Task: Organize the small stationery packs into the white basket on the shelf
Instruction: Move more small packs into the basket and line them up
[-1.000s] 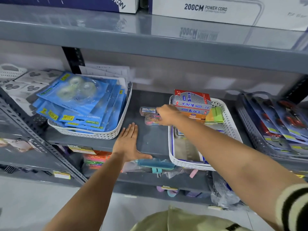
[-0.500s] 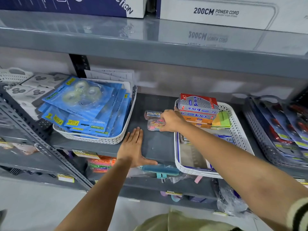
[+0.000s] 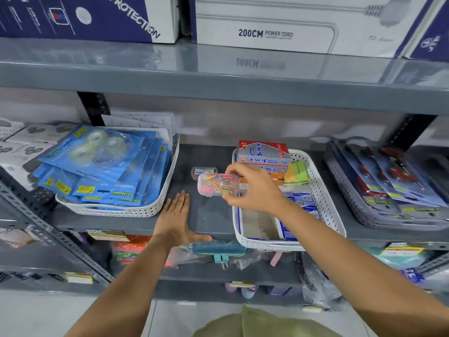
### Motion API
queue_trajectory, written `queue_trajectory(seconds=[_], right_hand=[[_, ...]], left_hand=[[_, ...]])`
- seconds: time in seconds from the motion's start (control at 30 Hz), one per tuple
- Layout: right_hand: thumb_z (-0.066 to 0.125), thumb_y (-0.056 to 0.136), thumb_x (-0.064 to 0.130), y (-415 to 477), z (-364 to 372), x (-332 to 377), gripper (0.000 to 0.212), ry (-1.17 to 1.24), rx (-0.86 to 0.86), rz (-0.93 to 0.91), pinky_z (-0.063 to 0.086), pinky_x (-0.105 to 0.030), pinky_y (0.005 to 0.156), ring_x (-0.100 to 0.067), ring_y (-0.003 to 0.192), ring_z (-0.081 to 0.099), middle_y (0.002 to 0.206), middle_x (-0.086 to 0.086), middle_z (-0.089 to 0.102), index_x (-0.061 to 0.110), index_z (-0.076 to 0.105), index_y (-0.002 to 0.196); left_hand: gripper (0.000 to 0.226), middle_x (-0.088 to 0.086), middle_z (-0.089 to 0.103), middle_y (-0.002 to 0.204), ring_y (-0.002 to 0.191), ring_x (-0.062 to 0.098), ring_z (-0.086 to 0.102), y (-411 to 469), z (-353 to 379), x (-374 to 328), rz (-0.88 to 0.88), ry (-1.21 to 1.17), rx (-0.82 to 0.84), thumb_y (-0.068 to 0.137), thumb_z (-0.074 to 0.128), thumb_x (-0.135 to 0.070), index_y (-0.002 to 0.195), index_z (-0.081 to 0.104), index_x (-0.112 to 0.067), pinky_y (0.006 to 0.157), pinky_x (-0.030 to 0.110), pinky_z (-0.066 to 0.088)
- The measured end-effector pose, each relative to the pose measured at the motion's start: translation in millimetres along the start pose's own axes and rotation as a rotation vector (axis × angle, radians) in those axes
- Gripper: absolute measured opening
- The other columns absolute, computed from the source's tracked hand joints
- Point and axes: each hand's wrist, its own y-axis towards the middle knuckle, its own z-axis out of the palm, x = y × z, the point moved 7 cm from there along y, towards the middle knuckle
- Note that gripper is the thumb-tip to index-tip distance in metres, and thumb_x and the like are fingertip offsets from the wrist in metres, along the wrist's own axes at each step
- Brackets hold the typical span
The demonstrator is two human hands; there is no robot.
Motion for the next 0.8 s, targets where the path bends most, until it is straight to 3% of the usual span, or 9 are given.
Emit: queue_trajectory(seconds=[0.1, 0.37, 0.5, 0.6, 0.67, 0.8], right_hand=[[0.079, 0.064, 0.025, -20, -25, 20, 0.044, 0.045, -0.090, -0.044, 0.050, -0.025, 0.078, -0.006, 0.084, 0.059, 0.097, 0.008, 0.067, 0.017, 0.060, 0.103], [0.082, 0.062, 0.013, -45, -48, 30, 0.045, 0.097, -0.191, -0.101, 0.052, -0.033, 0.077, -0.016, 0.088, 0.064, 0.098, -0.001, 0.068, 0.010, 0.063, 0.103], [0.080, 0.059, 0.008, -49, -50, 16, 0.047, 0.138, -0.212, -0.055, 0.045, -0.013, 0.075, -0.004, 0.087, 0.057, 0.097, -0.001, 0.063, 0.010, 0.064, 0.103], [0.073, 0.058, 0.019, -50, -47, -1, 0.046, 0.111, -0.200, -0.001, 0.037, -0.003, 0.075, 0.009, 0.085, 0.050, 0.093, 0.003, 0.052, 0.012, 0.067, 0.103], [0.071, 0.058, 0.023, -50, -42, -16, 0.044, 0.068, -0.147, 0.048, 0.039, -0.006, 0.076, 0.006, 0.082, 0.048, 0.092, 0.003, 0.048, 0.013, 0.067, 0.101], [0.076, 0.058, 0.019, -52, -24, -38, 0.046, -0.051, 0.009, 0.080, 0.047, -0.025, 0.078, -0.007, 0.085, 0.048, 0.096, 0.004, 0.042, 0.013, 0.065, 0.103]], left_hand=[[0.157, 0.007, -0.013, 0.161, 0.149, 0.017, -0.011, -1, -2, -1, -0.004, -0.019, 0.010, 0.032, 0.024, -0.104, 0.151, -0.011, -0.008, 0.121, 0.037, -0.007], [0.157, 0.006, -0.015, 0.161, 0.149, 0.017, -0.011, -2, -2, -2, -0.010, -0.034, 0.027, 0.031, 0.028, -0.103, 0.151, -0.013, -0.009, 0.120, 0.037, -0.009], [0.158, 0.006, -0.013, 0.162, 0.149, 0.017, -0.010, -1, -2, -2, -0.016, -0.041, 0.013, 0.031, 0.027, -0.104, 0.152, -0.011, -0.009, 0.120, 0.037, -0.009], [0.157, 0.006, -0.015, 0.161, 0.149, 0.017, -0.012, -1, -1, -2, -0.006, -0.034, 0.024, 0.034, 0.029, -0.104, 0.152, -0.012, -0.009, 0.121, 0.038, -0.009], [0.157, 0.005, -0.016, 0.161, 0.148, 0.017, -0.014, -2, -1, -1, -0.007, -0.026, 0.030, 0.035, 0.029, -0.104, 0.151, -0.014, -0.009, 0.121, 0.039, -0.009], [0.158, 0.004, -0.019, 0.161, 0.148, 0.017, -0.016, -1, 0, -1, -0.024, -0.023, 0.050, 0.031, 0.027, -0.104, 0.151, -0.017, -0.011, 0.121, 0.039, -0.010]])
